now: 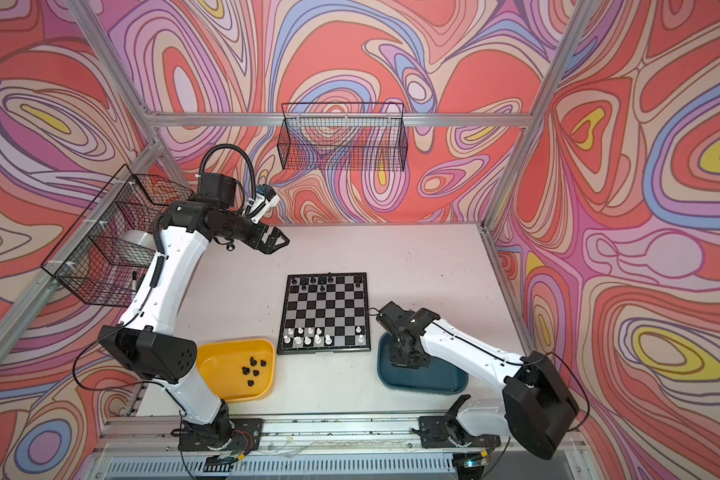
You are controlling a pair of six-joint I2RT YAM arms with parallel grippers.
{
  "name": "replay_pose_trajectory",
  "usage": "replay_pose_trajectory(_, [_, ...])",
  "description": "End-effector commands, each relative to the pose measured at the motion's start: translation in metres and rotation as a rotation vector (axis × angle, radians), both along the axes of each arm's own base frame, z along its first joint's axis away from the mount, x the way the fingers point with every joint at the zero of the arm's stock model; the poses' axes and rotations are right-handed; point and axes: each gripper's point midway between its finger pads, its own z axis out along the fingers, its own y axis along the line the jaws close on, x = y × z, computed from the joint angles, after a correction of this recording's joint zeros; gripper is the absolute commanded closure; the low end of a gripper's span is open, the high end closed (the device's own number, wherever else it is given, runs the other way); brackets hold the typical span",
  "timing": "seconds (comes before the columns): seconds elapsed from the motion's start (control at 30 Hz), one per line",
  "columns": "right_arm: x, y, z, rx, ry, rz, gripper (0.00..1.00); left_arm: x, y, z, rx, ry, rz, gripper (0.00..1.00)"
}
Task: Set up the chess pieces on the board
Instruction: 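Lower the right gripper into the teal tray and grasp a white piece, then lift the white piece and carry it over the board's near row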
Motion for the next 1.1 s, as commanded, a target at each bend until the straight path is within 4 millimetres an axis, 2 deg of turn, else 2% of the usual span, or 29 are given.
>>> replay_pose_trajectory(0.0, [0.001, -0.003, 0.014, -0.011, -0.009, 0.004, 0.95, -0.001, -0.002, 0.009, 0.004, -0.026, -0.013, 0.02])
replay_pose_trajectory(0.27, [0.009, 0.002, 0.041, -0.004, -0.029, 0.029, 0.96, 0.000, -0.003, 0.009, -0.004, -0.019, -0.010, 0.02])
replay_pose_trajectory(0.53, [0.032, 0.021, 0.071, 0.023, -0.076, 0.078, 0.96, 0.007, 0.004, 0.011, 0.044, -0.049, 0.004, 0.02])
replay_pose_trajectory(0.77, [0.060, 0.056, 0.076, 0.071, -0.102, 0.145, 0.96, 0.005, 0.005, 0.009, 0.047, -0.045, 0.011, 0.02])
replay_pose_trajectory(1.07, [0.077, 0.110, 0.065, 0.104, -0.087, 0.256, 0.97, 0.004, 0.016, 0.005, 0.090, -0.060, 0.051, 0.01])
